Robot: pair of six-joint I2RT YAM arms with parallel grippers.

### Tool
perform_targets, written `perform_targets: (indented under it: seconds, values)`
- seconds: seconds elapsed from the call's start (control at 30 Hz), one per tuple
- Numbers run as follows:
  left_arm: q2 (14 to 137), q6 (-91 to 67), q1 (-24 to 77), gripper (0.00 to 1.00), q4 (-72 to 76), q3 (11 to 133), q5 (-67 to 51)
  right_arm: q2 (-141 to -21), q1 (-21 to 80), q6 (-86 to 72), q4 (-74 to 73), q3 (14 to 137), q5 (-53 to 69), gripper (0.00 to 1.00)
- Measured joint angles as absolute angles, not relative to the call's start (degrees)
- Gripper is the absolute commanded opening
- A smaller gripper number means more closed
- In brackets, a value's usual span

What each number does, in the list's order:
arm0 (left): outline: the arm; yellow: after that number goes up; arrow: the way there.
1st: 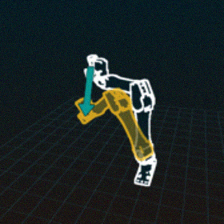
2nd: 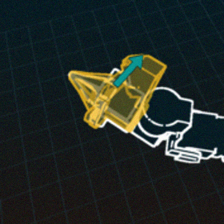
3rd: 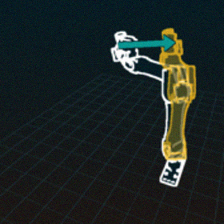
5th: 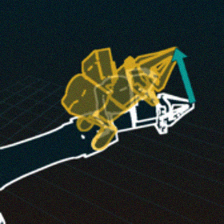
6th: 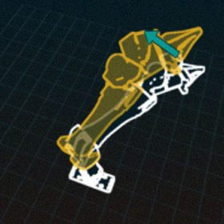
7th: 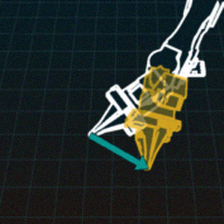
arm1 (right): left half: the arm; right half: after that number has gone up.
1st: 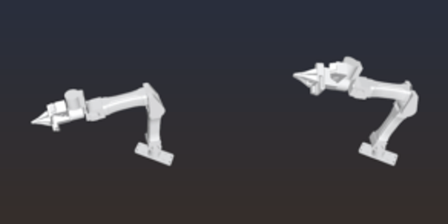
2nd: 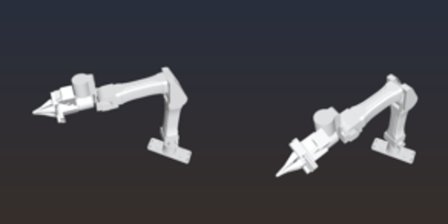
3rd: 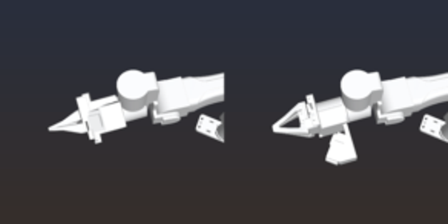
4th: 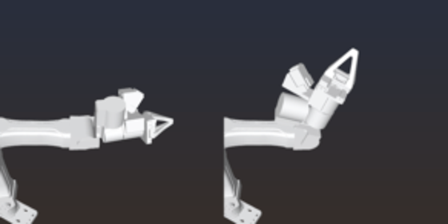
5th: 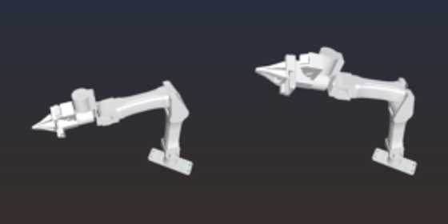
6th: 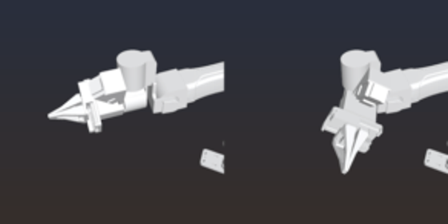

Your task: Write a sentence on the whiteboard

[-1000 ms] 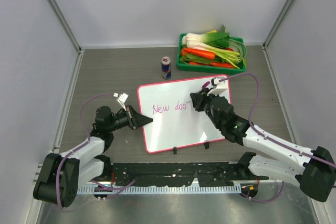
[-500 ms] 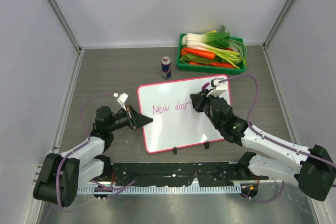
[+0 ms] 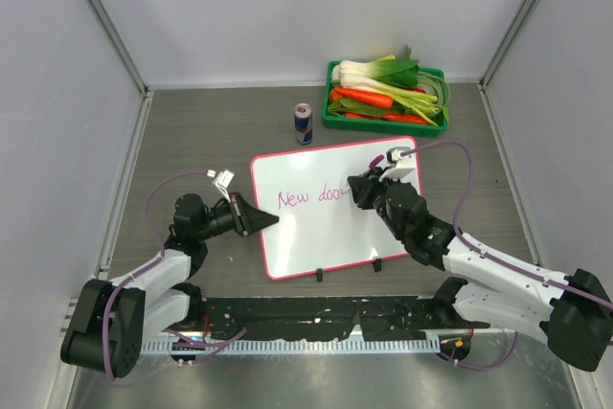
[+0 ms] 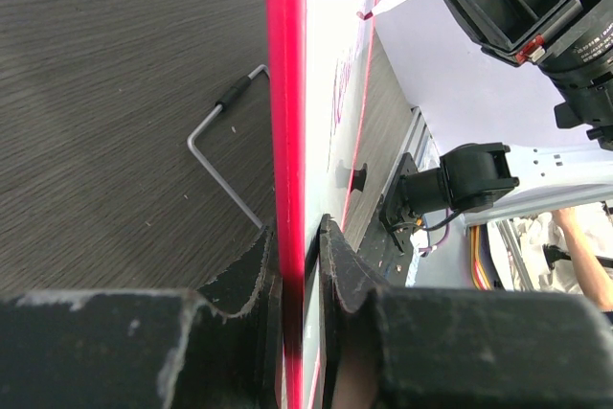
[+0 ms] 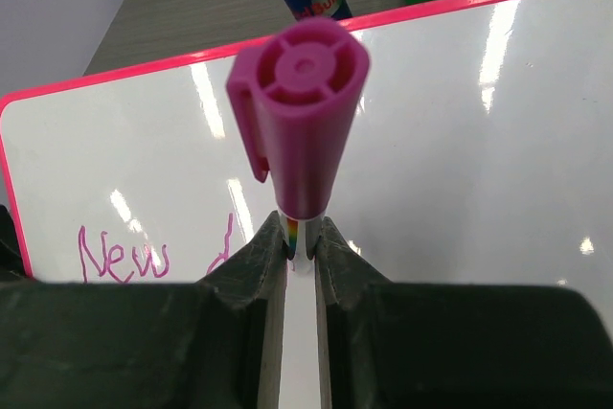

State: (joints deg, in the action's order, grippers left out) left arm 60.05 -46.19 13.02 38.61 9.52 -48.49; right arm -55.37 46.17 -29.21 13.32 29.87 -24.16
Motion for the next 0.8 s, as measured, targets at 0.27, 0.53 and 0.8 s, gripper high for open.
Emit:
perform_targets:
  seconds: [0.27, 0.53, 0.8]
  values:
    - [60.2, -46.2, 13.0, 0.0, 38.6, 9.5, -48.4, -54.6, 46.1, -30.2, 13.8, 28.4, -23.0, 0.01]
    - [60.2, -46.2, 13.0, 0.0, 38.6, 9.5, -48.4, -54.6, 46.1, -30.2, 13.9, 28.4, -22.9, 0.01]
    - [60.2, -46.2, 13.0, 0.0, 38.6, 9.5, -48.4, -54.7, 46.1, -30.2, 13.9, 28.5, -23.4, 0.01]
